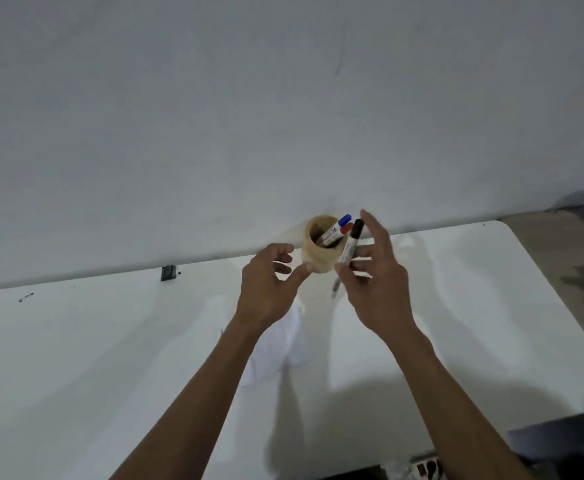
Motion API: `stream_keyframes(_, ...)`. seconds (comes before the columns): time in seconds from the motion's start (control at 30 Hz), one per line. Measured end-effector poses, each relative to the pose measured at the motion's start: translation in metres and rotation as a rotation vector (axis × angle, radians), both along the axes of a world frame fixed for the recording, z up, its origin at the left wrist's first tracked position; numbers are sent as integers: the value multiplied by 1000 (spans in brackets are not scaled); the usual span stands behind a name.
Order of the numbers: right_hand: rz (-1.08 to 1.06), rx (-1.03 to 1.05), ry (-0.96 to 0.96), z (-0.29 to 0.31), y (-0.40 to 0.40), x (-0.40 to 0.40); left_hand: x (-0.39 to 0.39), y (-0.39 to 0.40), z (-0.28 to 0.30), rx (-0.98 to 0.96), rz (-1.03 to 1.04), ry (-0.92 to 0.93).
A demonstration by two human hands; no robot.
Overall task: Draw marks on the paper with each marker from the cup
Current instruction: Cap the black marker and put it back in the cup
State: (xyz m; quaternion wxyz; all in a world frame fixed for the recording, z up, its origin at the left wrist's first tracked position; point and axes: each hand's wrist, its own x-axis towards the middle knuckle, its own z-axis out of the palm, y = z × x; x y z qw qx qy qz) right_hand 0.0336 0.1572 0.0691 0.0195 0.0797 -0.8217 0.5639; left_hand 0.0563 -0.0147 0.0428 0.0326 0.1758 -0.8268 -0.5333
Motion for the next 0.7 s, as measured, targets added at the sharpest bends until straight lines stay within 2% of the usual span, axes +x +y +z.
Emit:
stream_keyframes(0.27, -193, -156, 160, -5, 11, -95, -58, 49, -23, -86, 79, -62)
stream_keyframes(0.7, -50, -93, 114, -43, 3, -125, -69, 67, -27, -59, 117, 66)
